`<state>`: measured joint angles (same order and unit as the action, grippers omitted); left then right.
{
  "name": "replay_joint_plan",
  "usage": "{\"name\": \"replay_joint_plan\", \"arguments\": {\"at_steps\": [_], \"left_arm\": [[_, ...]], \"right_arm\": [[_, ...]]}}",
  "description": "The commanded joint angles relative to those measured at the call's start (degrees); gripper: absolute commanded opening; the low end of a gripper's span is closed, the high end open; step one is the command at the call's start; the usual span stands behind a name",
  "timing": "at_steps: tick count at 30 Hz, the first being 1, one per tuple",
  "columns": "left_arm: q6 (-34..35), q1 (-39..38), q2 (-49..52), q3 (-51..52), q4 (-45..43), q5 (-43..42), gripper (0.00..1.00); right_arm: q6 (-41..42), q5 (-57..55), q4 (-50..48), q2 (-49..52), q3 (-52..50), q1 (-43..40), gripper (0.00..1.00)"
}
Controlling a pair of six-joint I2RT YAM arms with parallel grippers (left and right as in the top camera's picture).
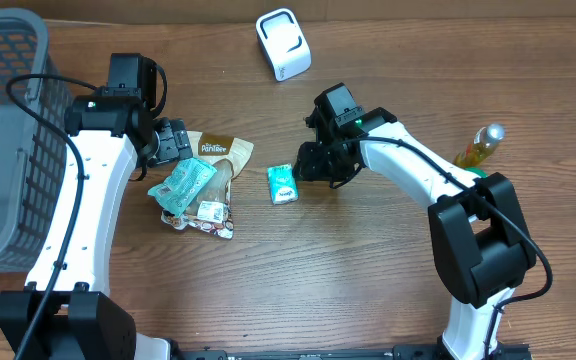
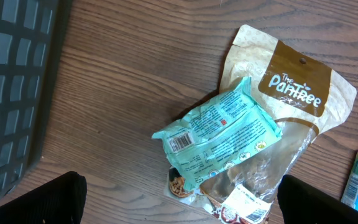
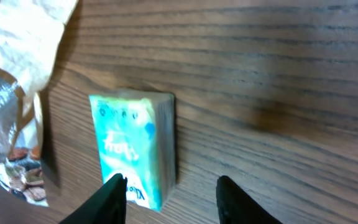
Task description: Scan the item barcode
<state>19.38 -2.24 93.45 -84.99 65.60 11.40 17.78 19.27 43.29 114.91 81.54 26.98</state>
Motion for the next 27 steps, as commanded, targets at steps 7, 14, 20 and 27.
{"name": "replay_joint_plan", "arguments": {"at_steps": [7,14,20,27], "left_arm": [[0.59,-0.2,0.2,-0.5,0.0,0.13,0.99],[0.57,-0.2,0.2,-0.5,0.0,0.13,0.99],[0.59,-0.2,0.2,-0.5,0.0,0.13,1.0],[0.57,-0.2,0.2,-0.5,0.0,0.15,1.0]], "right_arm": [[-0.28,0.28,-2.32,0.44,-0.59,3.1,0.45],[-0.26,0.33,-2.6,2.97,-0.59,3.61,0.45],[-0.26,0.31,-3.02,4.96,-0.59,3.61,0.37],[-0.26,0.28,-4.44,4.96,-0.59,3.61,0.36]]}}
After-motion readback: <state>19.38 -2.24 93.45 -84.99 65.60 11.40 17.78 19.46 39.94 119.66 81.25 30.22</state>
